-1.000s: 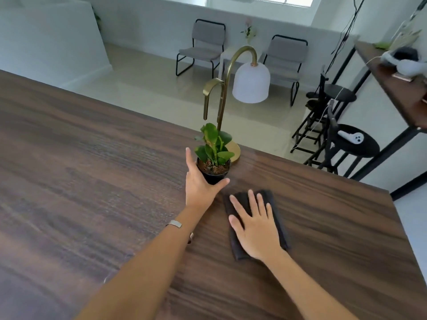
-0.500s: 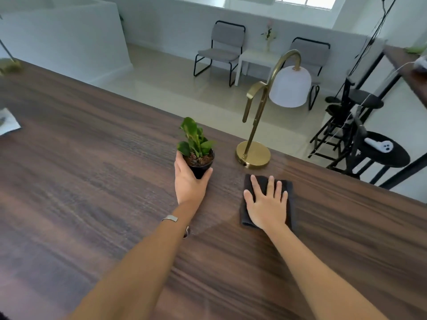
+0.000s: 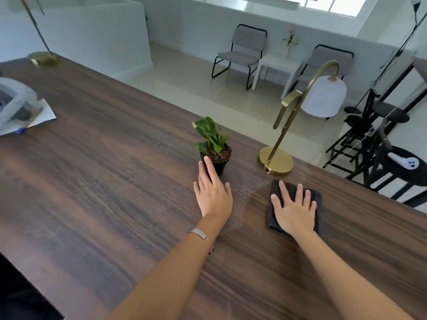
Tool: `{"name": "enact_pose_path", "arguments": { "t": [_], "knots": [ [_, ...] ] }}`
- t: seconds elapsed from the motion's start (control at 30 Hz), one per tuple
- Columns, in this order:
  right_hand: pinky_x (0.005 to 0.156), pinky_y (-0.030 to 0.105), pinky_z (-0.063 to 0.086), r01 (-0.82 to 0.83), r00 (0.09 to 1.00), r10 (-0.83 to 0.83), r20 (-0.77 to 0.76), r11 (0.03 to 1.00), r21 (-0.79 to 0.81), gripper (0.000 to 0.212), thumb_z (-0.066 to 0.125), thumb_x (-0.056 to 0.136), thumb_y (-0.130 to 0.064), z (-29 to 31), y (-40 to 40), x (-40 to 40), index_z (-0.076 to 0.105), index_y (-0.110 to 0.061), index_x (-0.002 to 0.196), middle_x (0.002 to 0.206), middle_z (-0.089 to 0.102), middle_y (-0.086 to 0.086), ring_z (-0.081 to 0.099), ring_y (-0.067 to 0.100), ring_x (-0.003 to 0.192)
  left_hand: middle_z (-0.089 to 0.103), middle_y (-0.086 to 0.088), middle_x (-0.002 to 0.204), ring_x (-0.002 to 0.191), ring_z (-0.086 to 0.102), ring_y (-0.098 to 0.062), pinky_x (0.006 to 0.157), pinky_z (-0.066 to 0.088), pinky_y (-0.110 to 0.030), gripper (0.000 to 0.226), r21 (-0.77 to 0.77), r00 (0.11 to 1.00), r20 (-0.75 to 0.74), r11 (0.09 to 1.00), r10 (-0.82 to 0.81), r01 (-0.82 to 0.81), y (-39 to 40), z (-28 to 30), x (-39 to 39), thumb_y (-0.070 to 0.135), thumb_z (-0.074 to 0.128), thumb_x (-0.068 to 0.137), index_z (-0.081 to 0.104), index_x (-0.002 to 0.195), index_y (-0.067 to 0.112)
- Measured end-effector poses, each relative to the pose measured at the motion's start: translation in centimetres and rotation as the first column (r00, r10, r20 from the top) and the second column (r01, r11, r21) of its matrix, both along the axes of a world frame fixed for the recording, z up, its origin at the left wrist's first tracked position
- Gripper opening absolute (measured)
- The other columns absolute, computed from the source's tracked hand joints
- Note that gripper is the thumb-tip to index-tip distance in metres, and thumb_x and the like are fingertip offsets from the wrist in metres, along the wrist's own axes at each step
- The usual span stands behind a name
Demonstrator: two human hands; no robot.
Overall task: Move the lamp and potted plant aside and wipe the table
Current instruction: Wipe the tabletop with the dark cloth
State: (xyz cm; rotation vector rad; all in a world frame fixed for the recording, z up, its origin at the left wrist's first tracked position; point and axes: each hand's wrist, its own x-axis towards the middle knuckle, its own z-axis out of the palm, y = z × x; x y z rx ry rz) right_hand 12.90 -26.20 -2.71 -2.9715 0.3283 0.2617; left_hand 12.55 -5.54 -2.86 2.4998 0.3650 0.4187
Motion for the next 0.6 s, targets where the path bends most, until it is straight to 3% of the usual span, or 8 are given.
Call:
{"name": "enact_pose_path", "arguments": {
  "t": [0.1,0.2,0.27,0.33,0.43,0.5,0.53,0.6],
  "knots": [
    [0.122,0.051,0.001,-0.067,0.997,0.067,0.029,0.998,0.014,0.061,0.012,0.098,-0.060,-0.1,4.7,0.5,-0.001,-0.040,0.155,0.165,-0.003,0.012,-0.003,0.033,0.151,0.006,-0.016,0.160,0.139,0.032,-0.031,0.113,0.030,-0.047,0.092,0.037,0.998,-0.046,0.998,-0.042,0.044,0.1,-0.3,-1.0,0.035,0.051,0.093,-0.019,0.148,0.012],
    [0.123,0.044,0.001,-0.414,0.904,0.411,0.122,0.910,0.006,0.058,0.010,0.098,-0.061,-1.2,5.7,-5.5,0.000,-0.046,0.153,0.165,-0.002,0.003,-0.003,0.027,0.152,0.012,-0.015,0.159,0.134,0.040,-0.032,0.109,0.036,-0.046,0.087,0.043,0.995,-0.041,0.995,-0.092,0.094,1.1,-0.1,-1.7,0.033,0.050,0.093,-0.013,0.150,0.011],
    [0.122,0.038,-0.002,-0.545,0.834,0.536,0.135,0.838,0.040,0.055,0.008,0.097,-0.065,-1.7,3.0,-9.5,0.001,-0.053,0.150,0.165,-0.004,-0.006,-0.008,0.019,0.152,0.025,-0.013,0.155,0.130,0.044,-0.030,0.106,0.039,-0.044,0.080,0.095,0.988,-0.045,0.984,-0.148,0.151,3.0,-0.3,-1.7,0.030,0.048,0.094,-0.005,0.151,0.010],
    [0.122,0.037,-0.001,-0.493,0.867,0.486,0.113,0.869,0.044,0.054,0.008,0.096,-0.068,-1.4,-0.6,-10.0,0.002,-0.057,0.148,0.165,-0.003,-0.010,-0.010,0.015,0.151,0.037,-0.012,0.149,0.134,0.040,-0.027,0.111,0.032,-0.042,0.069,0.142,0.978,-0.083,0.969,-0.193,0.204,5.3,-1.0,-1.4,0.028,0.044,0.096,0.008,0.151,0.008],
    [0.123,0.045,0.004,-0.157,0.984,0.159,0.083,0.987,-0.028,0.060,0.011,0.095,-0.065,-0.5,-1.6,-5.5,0.002,-0.048,0.152,0.166,0.001,0.003,-0.002,0.025,0.152,0.037,-0.009,0.151,0.143,0.026,-0.023,0.118,0.016,-0.042,0.051,0.186,0.966,-0.107,0.950,-0.235,0.252,6.6,-1.9,-1.5,0.028,0.035,0.100,0.028,0.147,0.009],
    [0.122,0.050,0.003,0.017,0.997,-0.015,0.075,0.999,-0.030,0.061,0.014,0.097,-0.061,-0.2,1.7,-1.8,0.004,-0.043,0.154,0.165,0.001,0.010,0.000,0.032,0.151,0.038,-0.009,0.151,0.144,0.025,-0.024,0.119,0.014,-0.044,0.045,0.213,0.963,-0.108,0.941,-0.246,0.264,6.4,-2.2,-1.5,0.026,0.033,0.100,0.038,0.142,0.009],
    [0.122,0.052,0.003,0.030,0.997,-0.029,0.071,0.999,-0.011,0.061,0.015,0.098,-0.060,-0.2,3.7,-0.6,0.004,-0.041,0.155,0.165,0.001,0.012,0.000,0.034,0.151,0.039,-0.010,0.150,0.143,0.025,-0.025,0.119,0.015,-0.045,0.044,0.217,0.964,-0.107,0.940,-0.245,0.263,6.3,-2.3,-1.4,0.025,0.033,0.100,0.041,0.140,0.008],
    [0.122,0.052,0.002,-0.107,0.991,0.106,0.083,0.994,0.001,0.059,0.016,0.100,-0.057,-0.4,7.6,-0.3,0.005,-0.040,0.155,0.165,0.000,0.013,0.000,0.035,0.151,0.040,-0.011,0.149,0.143,0.027,-0.026,0.119,0.016,-0.047,0.042,0.216,0.965,-0.104,0.941,-0.242,0.259,6.5,-2.3,-1.3,0.023,0.034,0.100,0.044,0.138,0.007]
  ]
}}
